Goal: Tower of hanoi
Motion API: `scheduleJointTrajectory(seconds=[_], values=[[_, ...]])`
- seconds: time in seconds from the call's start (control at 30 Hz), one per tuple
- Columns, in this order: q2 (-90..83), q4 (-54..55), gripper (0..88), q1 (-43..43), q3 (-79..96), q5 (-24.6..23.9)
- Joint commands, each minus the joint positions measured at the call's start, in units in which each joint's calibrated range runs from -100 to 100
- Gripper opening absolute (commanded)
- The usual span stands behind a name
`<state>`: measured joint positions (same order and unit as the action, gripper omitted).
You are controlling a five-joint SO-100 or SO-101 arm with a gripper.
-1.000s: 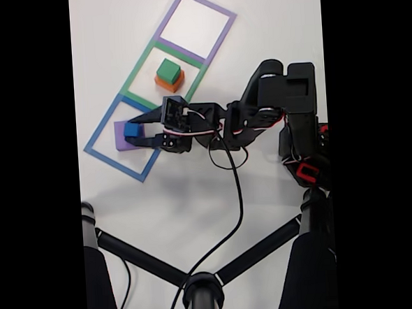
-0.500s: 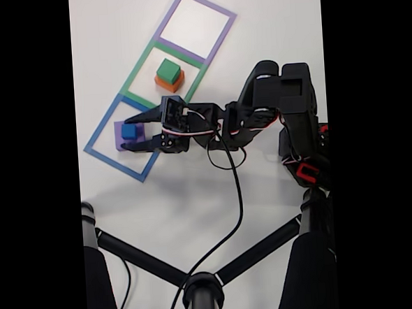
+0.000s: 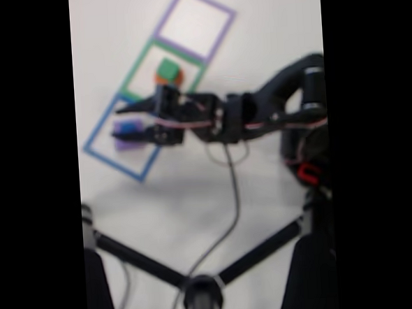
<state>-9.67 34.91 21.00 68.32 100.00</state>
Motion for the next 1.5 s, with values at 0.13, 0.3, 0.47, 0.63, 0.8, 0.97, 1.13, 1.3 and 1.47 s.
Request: scheduleJointTrajectory(seconds=[0.13,0.3,0.47,0.63,0.8,0.97,1.13,1.3,1.47], values=[[-29.04,-37.79,0.1,-4.64,-0.76,0.00],[-39.45,-65.30,0.1,-7.77,-11.30,0.00],[-42.98,-93.39,0.1,-10.51,-30.66,0.00],[-42.74,-111.52,0.1,-13.95,-48.10,-4.96],[-41.46,-124.79,0.1,-17.07,-63.91,-9.93],[-40.97,-132.56,0.1,-20.35,-71.36,-11.58],[-41.78,-132.48,0.1,-22.26,-70.00,-10.85],[-44.90,-126.58,2.5,-23.86,-59.28,-7.35],[-53.47,-119.78,11.7,-25.38,-43.47,0.00]])
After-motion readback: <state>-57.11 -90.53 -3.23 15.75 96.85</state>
